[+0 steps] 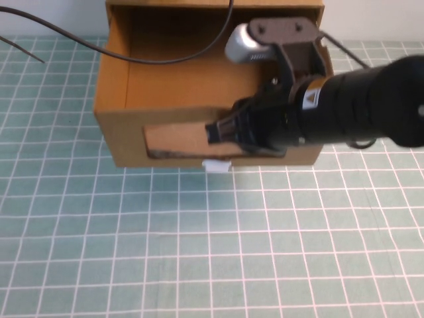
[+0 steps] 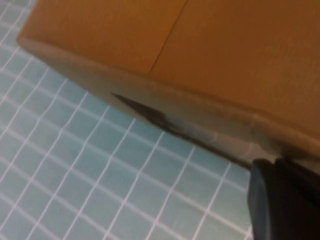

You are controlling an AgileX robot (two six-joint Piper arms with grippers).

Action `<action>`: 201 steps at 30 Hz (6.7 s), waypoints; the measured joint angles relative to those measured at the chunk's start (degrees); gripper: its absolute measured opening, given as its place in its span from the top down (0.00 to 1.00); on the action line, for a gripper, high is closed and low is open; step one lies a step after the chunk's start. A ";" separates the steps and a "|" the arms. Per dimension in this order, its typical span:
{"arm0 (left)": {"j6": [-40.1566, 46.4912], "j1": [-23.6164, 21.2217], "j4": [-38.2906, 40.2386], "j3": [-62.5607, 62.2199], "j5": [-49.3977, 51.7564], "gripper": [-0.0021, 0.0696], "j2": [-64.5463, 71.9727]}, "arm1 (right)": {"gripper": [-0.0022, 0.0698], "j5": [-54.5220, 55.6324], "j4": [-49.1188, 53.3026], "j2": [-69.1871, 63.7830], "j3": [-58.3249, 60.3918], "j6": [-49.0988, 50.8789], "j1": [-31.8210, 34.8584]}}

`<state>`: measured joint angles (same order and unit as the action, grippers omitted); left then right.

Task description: Close the shoe box

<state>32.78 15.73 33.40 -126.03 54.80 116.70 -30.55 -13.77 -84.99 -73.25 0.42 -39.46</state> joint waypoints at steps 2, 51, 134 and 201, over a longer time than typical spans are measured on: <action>0.00 0.00 0.00 0.00 0.00 0.98 0.00 | 0.99 0.46 -0.42 -0.71 -1.10 0.00 1.19; 0.00 0.00 -0.17 -0.25 0.11 0.98 -0.22 | 0.99 8.19 -8.25 -22.41 -25.02 -3.10 12.09; 2.66 0.00 -3.91 127.54 -41.12 0.98 -117.37 | 0.99 14.52 10.29 72.62 66.37 1.40 12.49; -27.52 -10.89 -33.40 127.54 -38.82 0.98 -117.37 | 0.99 10.38 2.60 85.45 74.80 -6.18 37.10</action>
<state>5.26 4.84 0.00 1.50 15.98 -0.67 -20.18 -11.17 0.47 1.55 -5.76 -2.36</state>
